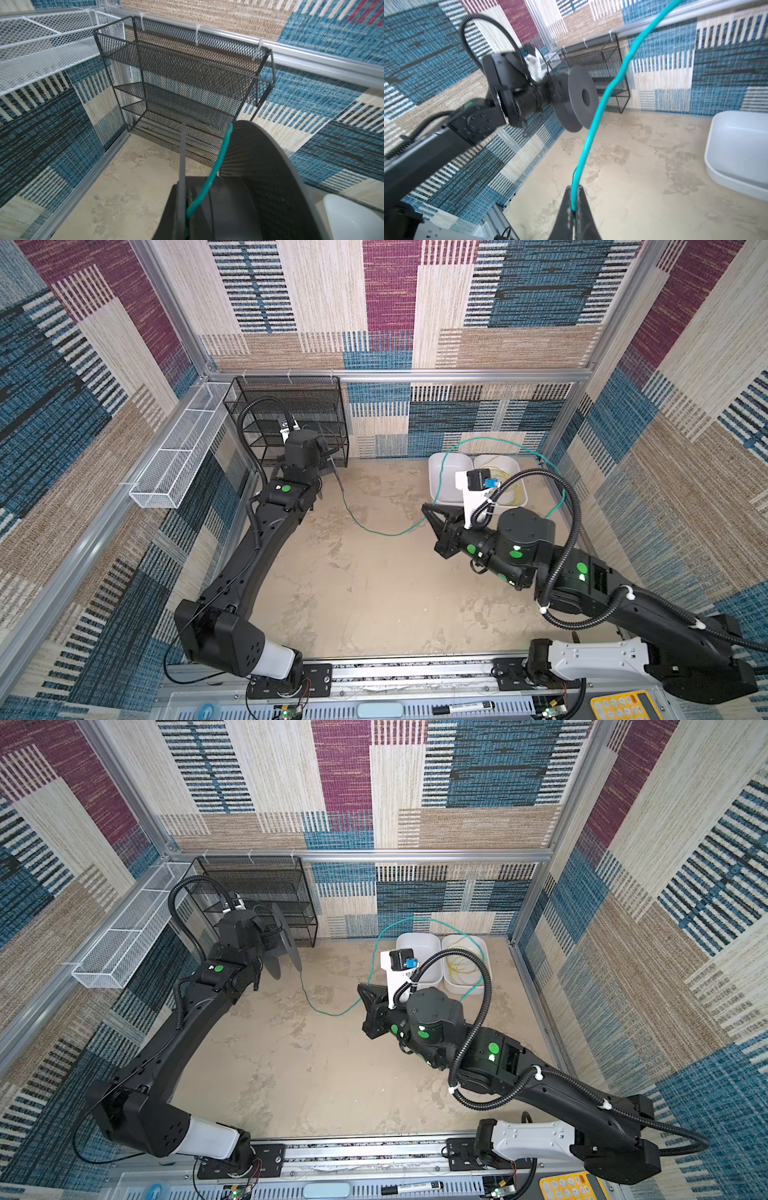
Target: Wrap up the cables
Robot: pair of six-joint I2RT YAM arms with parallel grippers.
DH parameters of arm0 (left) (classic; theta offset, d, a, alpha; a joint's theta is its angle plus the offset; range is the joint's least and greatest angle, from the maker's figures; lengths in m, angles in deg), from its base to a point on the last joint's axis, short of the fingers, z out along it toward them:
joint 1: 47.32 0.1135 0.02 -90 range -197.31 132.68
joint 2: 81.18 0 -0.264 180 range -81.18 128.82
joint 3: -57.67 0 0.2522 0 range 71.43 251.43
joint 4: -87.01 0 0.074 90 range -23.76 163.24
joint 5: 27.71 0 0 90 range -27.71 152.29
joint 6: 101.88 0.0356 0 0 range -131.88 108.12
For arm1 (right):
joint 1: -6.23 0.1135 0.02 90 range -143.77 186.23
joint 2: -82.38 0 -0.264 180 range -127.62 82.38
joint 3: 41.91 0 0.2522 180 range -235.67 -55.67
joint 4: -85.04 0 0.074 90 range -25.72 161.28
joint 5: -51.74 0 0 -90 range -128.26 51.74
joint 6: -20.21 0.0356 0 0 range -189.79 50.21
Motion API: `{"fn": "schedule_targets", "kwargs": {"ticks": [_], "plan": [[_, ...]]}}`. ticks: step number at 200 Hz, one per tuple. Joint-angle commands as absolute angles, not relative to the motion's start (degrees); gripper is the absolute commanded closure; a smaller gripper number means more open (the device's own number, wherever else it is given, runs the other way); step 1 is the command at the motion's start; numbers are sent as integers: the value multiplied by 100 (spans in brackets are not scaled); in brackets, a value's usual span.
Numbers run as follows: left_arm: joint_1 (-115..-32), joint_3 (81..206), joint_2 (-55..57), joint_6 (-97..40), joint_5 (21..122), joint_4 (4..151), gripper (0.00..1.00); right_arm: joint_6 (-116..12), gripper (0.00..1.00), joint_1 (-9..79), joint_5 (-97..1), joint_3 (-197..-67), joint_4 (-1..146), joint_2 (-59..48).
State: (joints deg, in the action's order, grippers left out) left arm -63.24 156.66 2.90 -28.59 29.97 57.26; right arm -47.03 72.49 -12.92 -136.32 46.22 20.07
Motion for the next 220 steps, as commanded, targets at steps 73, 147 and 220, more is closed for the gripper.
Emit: {"fn": "schedule_targets", "kwargs": {"ticks": [73, 147, 220], "plan": [[-6989, 14208, -141, -2872, 3357, 5730, 100, -5972, 100, 5406, -2188, -15918, 5123, 727], [-8000, 13347, -369, -3024, 3219, 5495, 100, -6017, 100, 4372, -3122, -17318, 5096, -300], [-8795, 12615, -1205, -2796, 3599, 4717, 100, -5794, 100, 3470, -3758, -18220, 5125, -1115]]}}
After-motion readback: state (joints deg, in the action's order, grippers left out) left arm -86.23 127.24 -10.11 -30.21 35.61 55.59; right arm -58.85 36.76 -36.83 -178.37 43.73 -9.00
